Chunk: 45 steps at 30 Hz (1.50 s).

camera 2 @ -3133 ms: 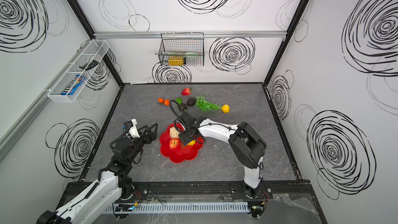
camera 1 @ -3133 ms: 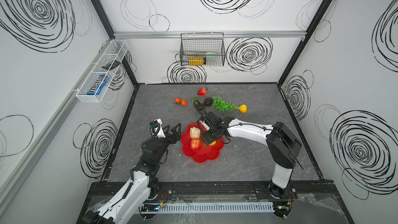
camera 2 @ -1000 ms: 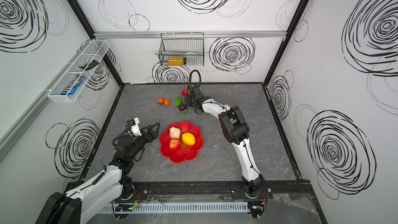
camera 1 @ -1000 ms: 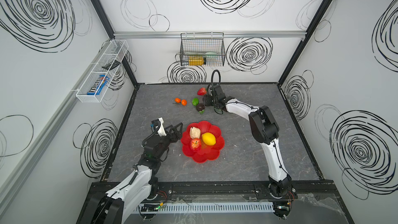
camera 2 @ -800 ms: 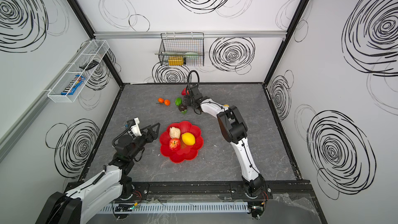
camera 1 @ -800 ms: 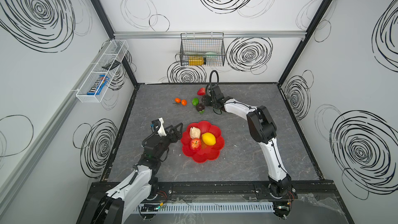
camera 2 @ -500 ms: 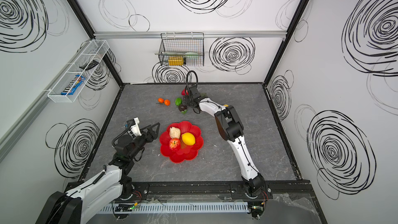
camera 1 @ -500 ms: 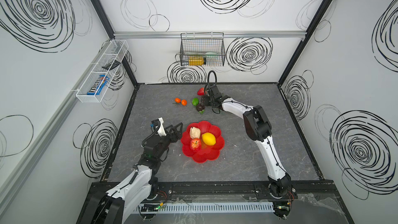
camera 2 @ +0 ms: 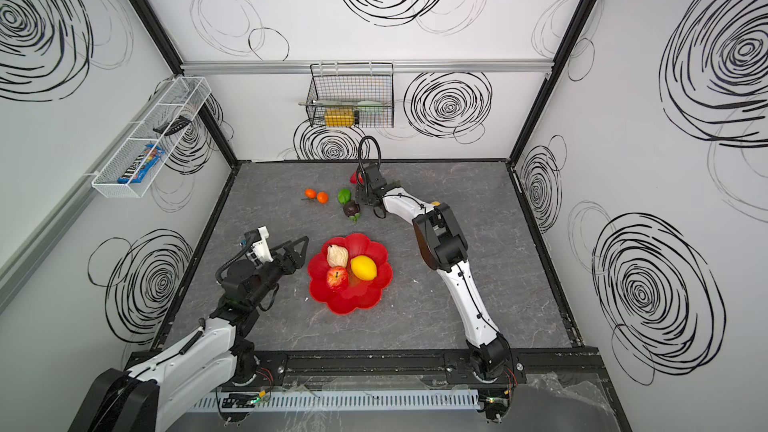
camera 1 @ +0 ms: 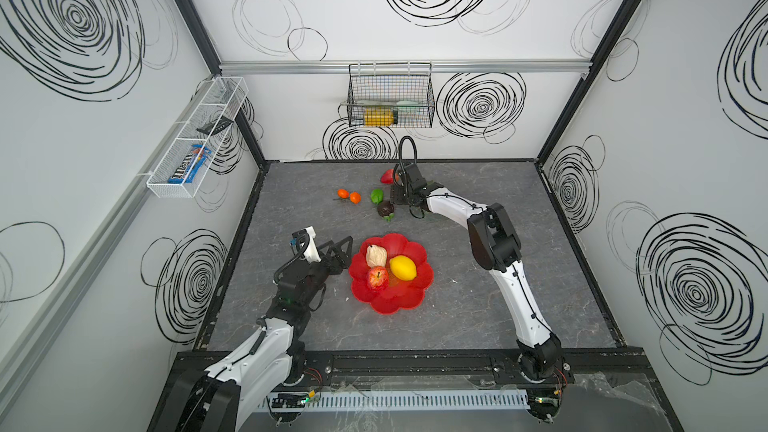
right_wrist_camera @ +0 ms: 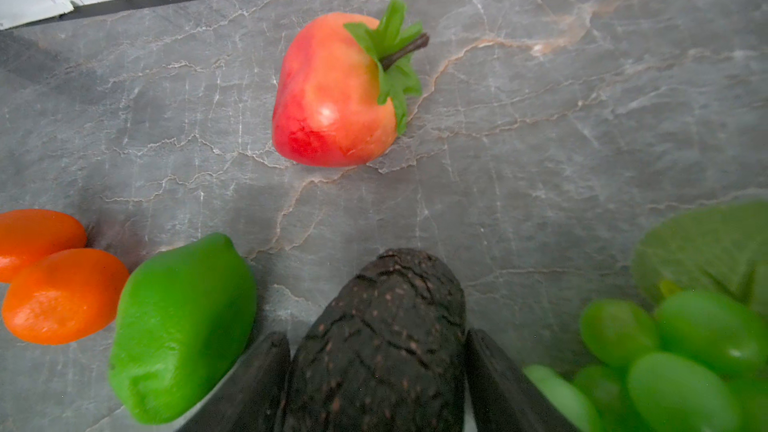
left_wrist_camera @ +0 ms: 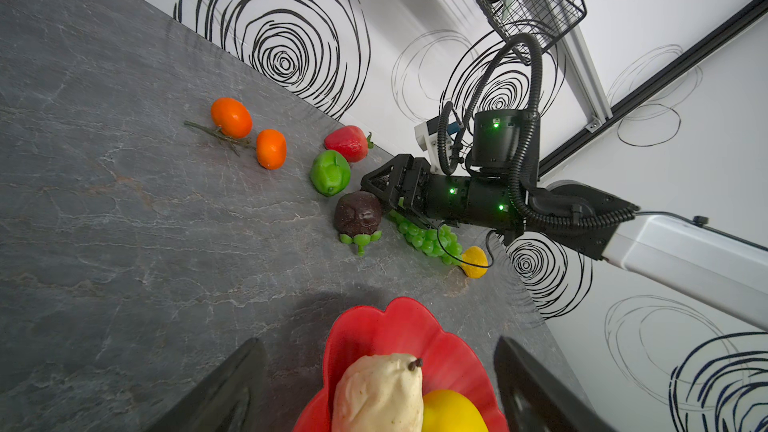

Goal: Place and organize the fake fruits in the fruit bowl
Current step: 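Lower the right gripper onto the avocado and close on it, then carry the avocado over the bowl with the right gripper while left moves toward it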

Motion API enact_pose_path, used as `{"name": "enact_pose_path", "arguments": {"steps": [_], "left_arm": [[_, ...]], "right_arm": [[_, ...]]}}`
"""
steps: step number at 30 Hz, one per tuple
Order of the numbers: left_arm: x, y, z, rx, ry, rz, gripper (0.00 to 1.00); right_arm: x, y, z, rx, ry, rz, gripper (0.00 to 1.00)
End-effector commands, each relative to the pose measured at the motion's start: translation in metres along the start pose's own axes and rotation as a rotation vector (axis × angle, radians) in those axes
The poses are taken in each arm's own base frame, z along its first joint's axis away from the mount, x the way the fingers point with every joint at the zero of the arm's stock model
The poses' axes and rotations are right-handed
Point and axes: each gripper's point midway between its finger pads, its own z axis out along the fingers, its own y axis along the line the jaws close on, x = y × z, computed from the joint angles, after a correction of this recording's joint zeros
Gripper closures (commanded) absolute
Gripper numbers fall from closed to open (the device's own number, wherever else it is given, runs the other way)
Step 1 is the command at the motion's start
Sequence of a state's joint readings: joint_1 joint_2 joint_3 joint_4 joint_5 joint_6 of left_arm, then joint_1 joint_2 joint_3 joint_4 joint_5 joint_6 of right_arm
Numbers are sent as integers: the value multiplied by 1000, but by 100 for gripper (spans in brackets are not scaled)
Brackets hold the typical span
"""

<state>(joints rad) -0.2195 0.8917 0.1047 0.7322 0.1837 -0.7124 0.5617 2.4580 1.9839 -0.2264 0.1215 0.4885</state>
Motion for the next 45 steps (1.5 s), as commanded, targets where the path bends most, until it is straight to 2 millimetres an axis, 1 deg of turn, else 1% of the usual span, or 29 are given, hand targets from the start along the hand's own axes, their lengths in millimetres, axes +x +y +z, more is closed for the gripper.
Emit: {"name": "enact_pose_path", "arguments": {"steps": [1,5,9,12,14,18,20,23,27,30,32,34,38,41,45], "left_arm": [[-9,-7,-1,38,-37,2,10],[-9,-7,-1,38,-36,2,10],[-9,-8,-1,41,-37,3,10],[-9,-8,-1,43,-36,3,10],[-9,-8,-1,43,-34,2,10],[-9,-11,0,53,-27,3,10],[-9,-12,0,57,-25,5,10],[-8,-13,1,63,-15,8,10],[-3,-24,6,105,28,10,10],[4,-33,13,114,93,-41,11],[11,-47,17,138,151,-80,12],[17,-66,20,174,213,-96,12],[32,-99,20,201,317,-88,11],[41,-119,19,232,367,-80,10],[55,-143,20,287,458,-86,10]], "right_arm": [[-12,-3,-7,16,-18,-6,34],[-20,-1,-17,15,-37,-6,38],[-31,6,-37,-16,-52,-8,39],[-39,15,-60,-50,-59,-16,39],[-45,19,-79,-78,-66,-20,39],[-42,25,-118,-142,-98,-42,40],[-33,27,-135,-183,-105,-55,40],[-14,29,-165,-244,-118,-87,40],[20,36,-209,-323,-151,-178,41],[45,37,-239,-366,-182,-245,42],[63,37,-258,-400,-217,-282,42],[78,36,-271,-427,-248,-307,42],[103,36,-290,-488,-307,-334,42],[116,40,-303,-517,-362,-376,42],[125,46,-320,-546,-441,-438,42]]}}
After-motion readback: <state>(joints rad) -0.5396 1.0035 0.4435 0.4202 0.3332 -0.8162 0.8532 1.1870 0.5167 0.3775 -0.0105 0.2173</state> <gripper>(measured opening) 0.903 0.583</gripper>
